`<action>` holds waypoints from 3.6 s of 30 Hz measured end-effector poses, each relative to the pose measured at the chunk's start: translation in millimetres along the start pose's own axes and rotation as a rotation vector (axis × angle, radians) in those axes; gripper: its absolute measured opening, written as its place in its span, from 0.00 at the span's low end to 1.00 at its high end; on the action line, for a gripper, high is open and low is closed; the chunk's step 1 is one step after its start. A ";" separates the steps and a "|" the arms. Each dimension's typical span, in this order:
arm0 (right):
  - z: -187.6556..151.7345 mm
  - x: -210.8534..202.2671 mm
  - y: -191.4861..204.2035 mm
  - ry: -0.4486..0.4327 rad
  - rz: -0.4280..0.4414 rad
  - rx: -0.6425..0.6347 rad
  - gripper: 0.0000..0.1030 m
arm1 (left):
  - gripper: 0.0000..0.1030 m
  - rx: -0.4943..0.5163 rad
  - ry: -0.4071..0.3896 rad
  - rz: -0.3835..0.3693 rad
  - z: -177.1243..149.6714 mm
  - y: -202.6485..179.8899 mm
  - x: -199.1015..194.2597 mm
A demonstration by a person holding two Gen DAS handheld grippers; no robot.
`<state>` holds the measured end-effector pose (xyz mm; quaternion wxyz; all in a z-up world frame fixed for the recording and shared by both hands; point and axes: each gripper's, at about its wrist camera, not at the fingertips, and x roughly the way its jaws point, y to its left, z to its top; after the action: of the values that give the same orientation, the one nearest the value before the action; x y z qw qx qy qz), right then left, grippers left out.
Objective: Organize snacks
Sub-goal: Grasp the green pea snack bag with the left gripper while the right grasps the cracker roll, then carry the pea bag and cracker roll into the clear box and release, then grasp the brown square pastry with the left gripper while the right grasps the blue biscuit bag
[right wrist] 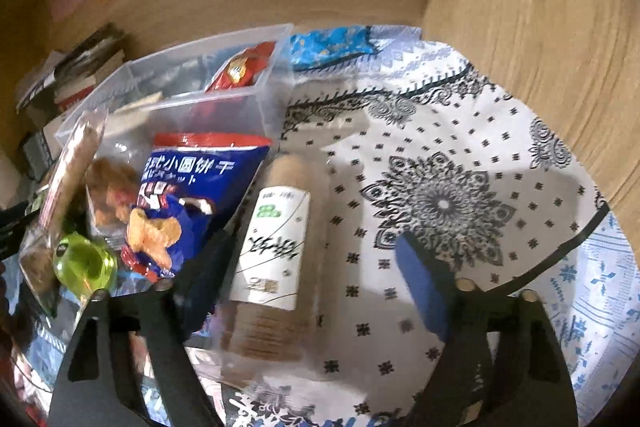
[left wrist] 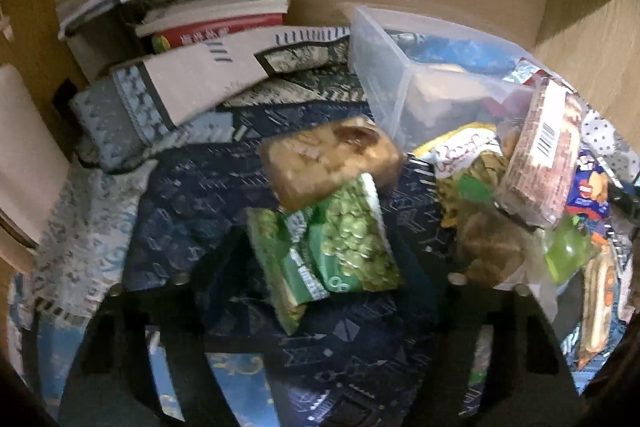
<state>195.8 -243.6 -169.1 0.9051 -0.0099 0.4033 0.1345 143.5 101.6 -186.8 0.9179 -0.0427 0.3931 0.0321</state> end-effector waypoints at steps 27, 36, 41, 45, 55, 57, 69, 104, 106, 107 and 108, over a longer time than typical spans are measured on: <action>48.8 -53.9 1.8 -0.236 -0.031 -0.020 0.35 | 0.47 0.032 -0.236 -0.085 59.4 -27.7 -66.3; 84.0 -56.3 38.1 -0.315 0.048 -0.097 0.35 | 0.47 0.052 -0.281 -0.115 101.0 -47.7 -67.4; 99.1 -43.0 59.9 -0.311 0.086 -0.133 0.35 | 0.47 0.069 -0.280 -0.125 119.6 -59.7 -54.8; 110.5 -29.1 72.6 -0.289 0.112 -0.158 0.35 | 0.47 0.077 -0.253 -0.133 131.6 -64.8 -35.9; 130.9 14.7 96.8 -0.185 0.128 -0.224 0.35 | 0.47 0.088 -0.139 -0.146 145.3 -73.8 19.7; 131.3 22.7 98.4 -0.161 0.126 -0.235 0.35 | 0.47 0.088 -0.123 -0.151 144.2 -73.3 25.9; 131.1 42.0 99.3 -0.087 0.147 -0.233 0.36 | 0.61 0.095 -0.082 -0.152 136.4 -75.0 39.9; 41.2 -6.5 47.5 -0.086 0.109 -0.046 0.74 | 0.92 -0.015 0.008 -0.074 43.0 8.2 33.2; 36.4 -0.7 50.4 -0.066 0.106 -0.050 0.75 | 0.92 -0.030 0.020 -0.082 46.5 5.8 38.1; 35.1 1.4 52.6 -0.055 0.106 -0.052 0.75 | 0.93 -0.042 0.028 -0.090 46.8 6.3 41.1; 33.3 4.4 54.4 -0.043 0.109 -0.055 0.75 | 0.93 -0.051 0.033 -0.099 48.1 6.3 44.8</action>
<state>209.2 -186.0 -144.9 0.9042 -0.0100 0.3800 0.1949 208.3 113.9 -186.5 0.9104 -0.0861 0.4047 -0.0039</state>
